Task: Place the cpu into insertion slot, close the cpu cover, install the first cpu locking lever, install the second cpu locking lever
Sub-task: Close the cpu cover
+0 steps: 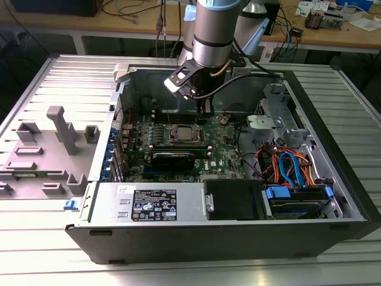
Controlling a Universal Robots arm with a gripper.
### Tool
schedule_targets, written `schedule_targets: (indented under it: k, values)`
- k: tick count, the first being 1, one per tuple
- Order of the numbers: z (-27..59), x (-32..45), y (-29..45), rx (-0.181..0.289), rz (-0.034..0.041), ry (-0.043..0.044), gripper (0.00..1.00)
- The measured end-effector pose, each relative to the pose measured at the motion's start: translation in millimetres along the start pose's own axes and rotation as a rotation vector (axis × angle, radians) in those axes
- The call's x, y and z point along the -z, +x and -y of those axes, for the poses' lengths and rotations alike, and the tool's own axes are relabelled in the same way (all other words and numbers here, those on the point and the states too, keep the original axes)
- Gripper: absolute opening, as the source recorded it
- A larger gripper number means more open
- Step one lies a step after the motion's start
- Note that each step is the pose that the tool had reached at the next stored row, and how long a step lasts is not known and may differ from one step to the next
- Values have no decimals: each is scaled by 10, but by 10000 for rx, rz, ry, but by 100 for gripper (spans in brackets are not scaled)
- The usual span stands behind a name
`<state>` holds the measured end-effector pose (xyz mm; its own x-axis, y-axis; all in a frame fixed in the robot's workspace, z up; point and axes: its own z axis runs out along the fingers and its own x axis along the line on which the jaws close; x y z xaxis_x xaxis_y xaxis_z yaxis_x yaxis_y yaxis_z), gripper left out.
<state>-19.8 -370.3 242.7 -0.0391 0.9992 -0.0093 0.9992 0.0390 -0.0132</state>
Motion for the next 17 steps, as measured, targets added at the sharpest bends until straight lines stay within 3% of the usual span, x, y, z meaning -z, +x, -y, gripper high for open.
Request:
schedule_targets:
  k: [5,10,17]
  values:
    - [94,-24,-1,0,-1,1,11]
    - [128,-43,-11,1,-1,3,11]
    - [302,-138,-3,2,0,3,11]
